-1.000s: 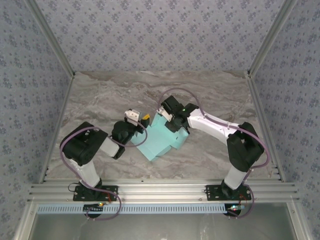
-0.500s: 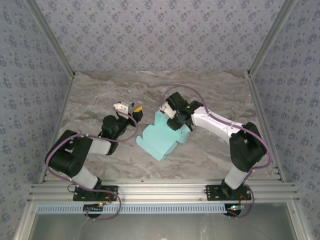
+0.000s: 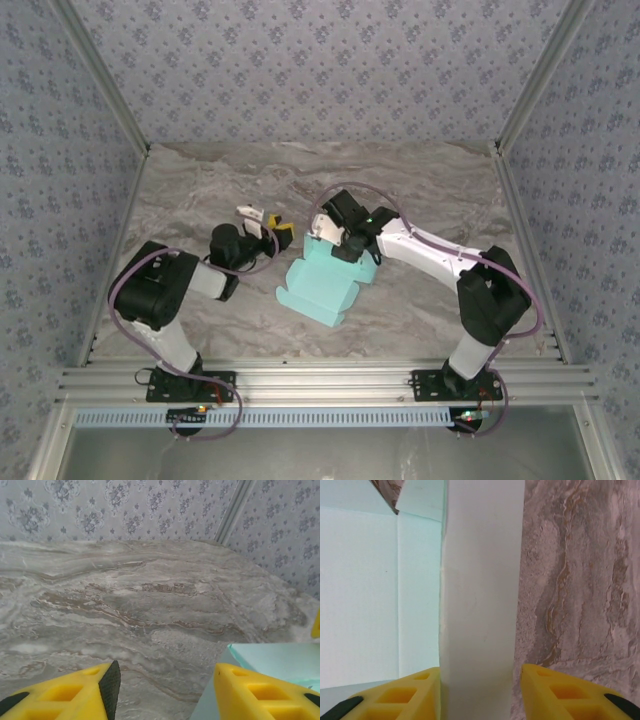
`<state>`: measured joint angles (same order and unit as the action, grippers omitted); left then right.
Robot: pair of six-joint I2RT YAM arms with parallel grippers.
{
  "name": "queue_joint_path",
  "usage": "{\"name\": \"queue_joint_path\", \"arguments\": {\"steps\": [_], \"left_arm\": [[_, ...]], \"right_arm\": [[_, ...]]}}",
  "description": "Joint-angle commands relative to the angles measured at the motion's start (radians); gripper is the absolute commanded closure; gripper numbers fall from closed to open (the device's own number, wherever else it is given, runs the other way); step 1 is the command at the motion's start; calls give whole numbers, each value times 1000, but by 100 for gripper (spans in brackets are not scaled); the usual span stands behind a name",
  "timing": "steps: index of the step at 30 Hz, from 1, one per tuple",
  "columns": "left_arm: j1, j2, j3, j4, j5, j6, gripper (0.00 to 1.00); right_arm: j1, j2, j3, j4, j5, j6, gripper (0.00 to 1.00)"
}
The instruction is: Fold the paper box
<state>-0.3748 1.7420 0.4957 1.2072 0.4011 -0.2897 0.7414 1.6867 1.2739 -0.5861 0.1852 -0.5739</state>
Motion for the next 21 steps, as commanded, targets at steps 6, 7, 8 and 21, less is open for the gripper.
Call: {"name": "queue_joint_path", "arguments": {"steps": [6, 7, 8, 21], "left_arm": [[-2, -81, 262, -511, -27, -198, 44], [-3, -79, 277, -542, -13, -199, 44], [-3, -79, 289, -584, -6, -200, 44], [-39, 10, 563, -1221, 16, -171, 42]], "right_arm": [[-4, -97, -39, 56, -105, -71, 50], [-13, -117, -49, 71, -132, -47, 49], [-22, -136, -55, 81, -157, -26, 48], [-413, -418, -295, 194, -470, 803, 43]]}}
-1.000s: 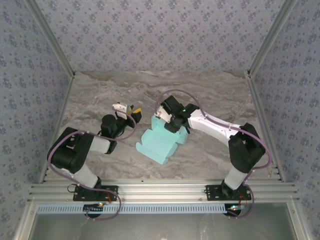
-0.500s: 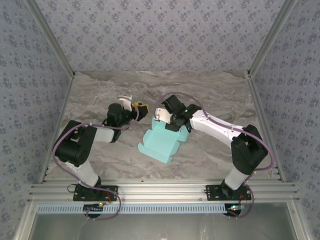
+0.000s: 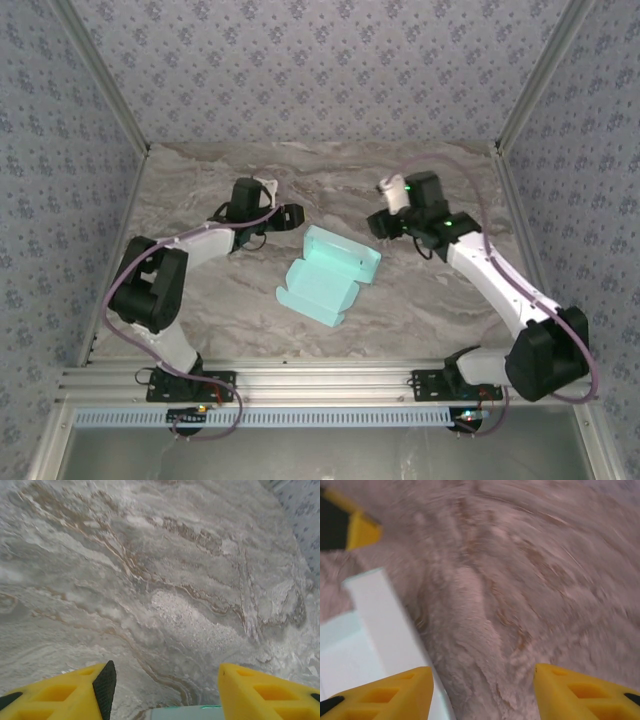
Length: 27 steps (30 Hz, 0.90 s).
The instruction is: Fold the paper box
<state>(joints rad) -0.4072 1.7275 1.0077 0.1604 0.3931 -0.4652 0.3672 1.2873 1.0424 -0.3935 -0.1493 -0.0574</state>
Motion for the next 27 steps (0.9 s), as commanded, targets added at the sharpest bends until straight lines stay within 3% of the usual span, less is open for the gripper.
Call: {"name": "queue_joint_path", "arguments": {"steps": [1, 8, 13, 17, 20, 27], "left_arm": [[-7, 30, 56, -172, 41, -8, 42], [-10, 46, 67, -185, 118, -37, 42], [-16, 47, 53, -157, 146, -61, 43], [-15, 25, 28, -109, 162, -89, 43], [-3, 1, 46, -169, 150, -52, 44], [2, -49, 73, -252, 100, 30, 42]], "right_arm": [[-62, -26, -88, -4, -155, 324, 43], [-175, -45, -227, 28, -365, 573, 41], [-171, -33, -300, 102, -460, 546, 42], [-160, -51, -360, 163, -430, 447, 48], [-158, -76, -410, 214, -428, 435, 53], [-165, -159, -487, 298, -440, 565, 42]]}}
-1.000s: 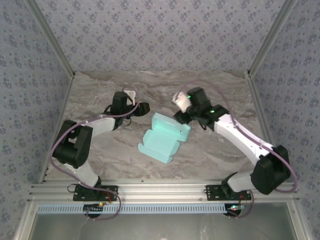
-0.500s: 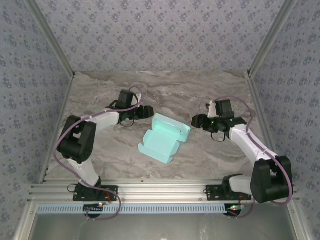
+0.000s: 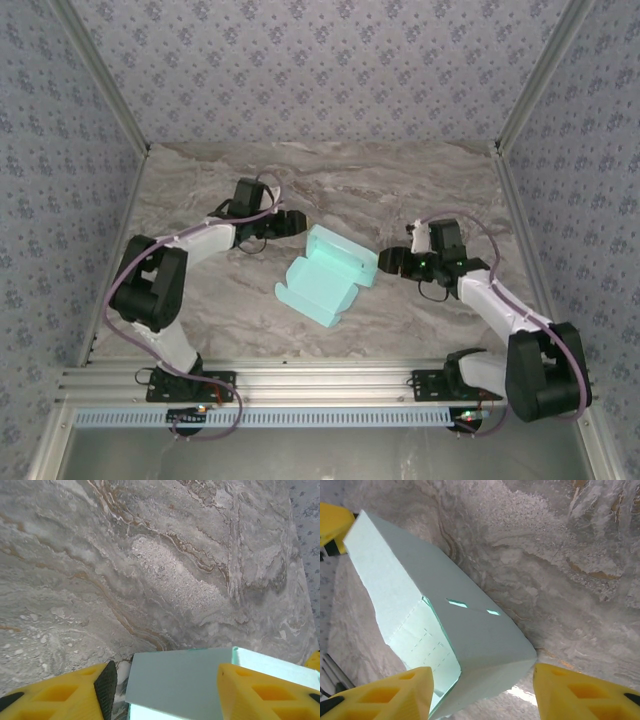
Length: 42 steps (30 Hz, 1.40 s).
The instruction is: Fold the paper box
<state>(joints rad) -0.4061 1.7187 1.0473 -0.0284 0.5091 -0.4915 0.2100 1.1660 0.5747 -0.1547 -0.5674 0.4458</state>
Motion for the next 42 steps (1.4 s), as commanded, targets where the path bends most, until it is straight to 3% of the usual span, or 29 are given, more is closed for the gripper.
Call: {"name": "queue_joint_path", "arguments": {"steps": [1, 8, 15, 20, 23, 33, 38, 42], "left_arm": [[-8, -38, 42, -82, -29, 72, 42], [-92, -73, 38, -81, -162, 266, 38], [-92, -197, -289, 389, -148, 405, 35], [-106, -157, -366, 598, -79, 498, 39], [-112, -134, -424, 722, -103, 514, 39], [-103, -199, -444, 729, -150, 484, 39], [-90, -298, -466, 712, -127, 463, 38], [-92, -294, -469, 656, -89, 505, 37]], "right_arm": [[-12, -50, -23, 61, -20, 78, 41], [-28, -72, 18, -26, 24, 36, 41], [-63, -80, 68, -94, 55, -19, 41], [-70, -76, 93, -116, 65, -47, 41], [-76, -72, 101, -117, 62, -46, 41], [-80, -62, 117, -155, 103, -65, 42], [-81, -54, 124, -176, 116, -94, 42], [-80, -54, 122, -162, 132, -100, 42]]}}
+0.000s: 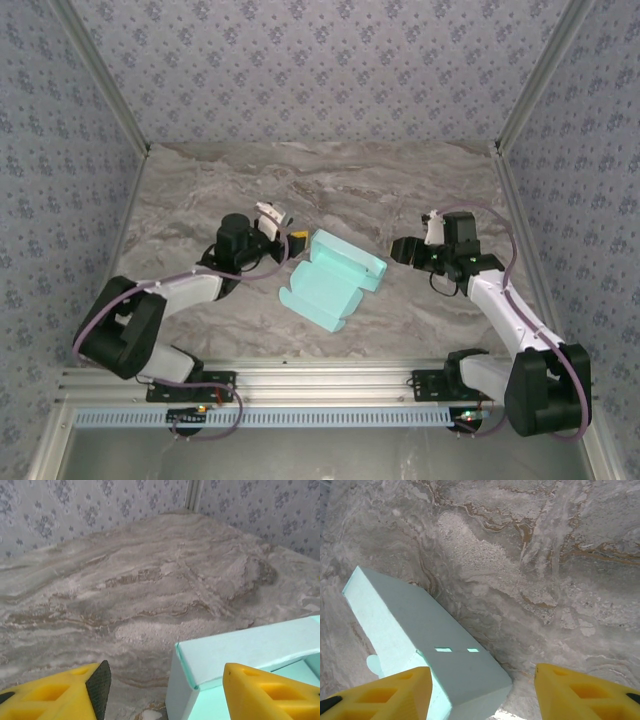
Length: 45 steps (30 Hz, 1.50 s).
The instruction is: Fold the paper box
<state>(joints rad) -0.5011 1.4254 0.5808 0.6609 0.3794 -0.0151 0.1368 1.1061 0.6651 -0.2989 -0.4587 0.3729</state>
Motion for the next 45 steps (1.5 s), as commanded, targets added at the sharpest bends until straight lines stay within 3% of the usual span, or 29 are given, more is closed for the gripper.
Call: {"name": "queue_joint_path", "arguments": {"steps": [1, 6, 10, 21, 27, 36, 40, 45], "left_arm": [[0, 17, -12, -16, 47, 33, 37], [-16, 168, -75, 216, 11, 47, 46], [-70, 272, -94, 403, -1, 149, 48], [-135, 371, -45, 463, -125, 129, 56], [-162, 375, -12, 406, -176, 140, 61], [-181, 427, 10, 418, -252, 132, 81], [-182, 431, 21, 414, -248, 122, 79], [-182, 453, 39, 421, -217, 103, 62]], "right_arm": [[-6, 7, 32, -14, 20, -31, 42], [-1, -7, 8, 14, 52, -63, 43], [9, -24, -17, 34, 57, -87, 43], [43, -28, -77, 132, 85, -75, 44], [61, -20, -84, 160, 98, -78, 45], [76, -38, -93, 156, 124, -81, 46], [82, -59, -110, 157, 132, -80, 46], [92, -65, -114, 160, 134, -89, 46]]}}
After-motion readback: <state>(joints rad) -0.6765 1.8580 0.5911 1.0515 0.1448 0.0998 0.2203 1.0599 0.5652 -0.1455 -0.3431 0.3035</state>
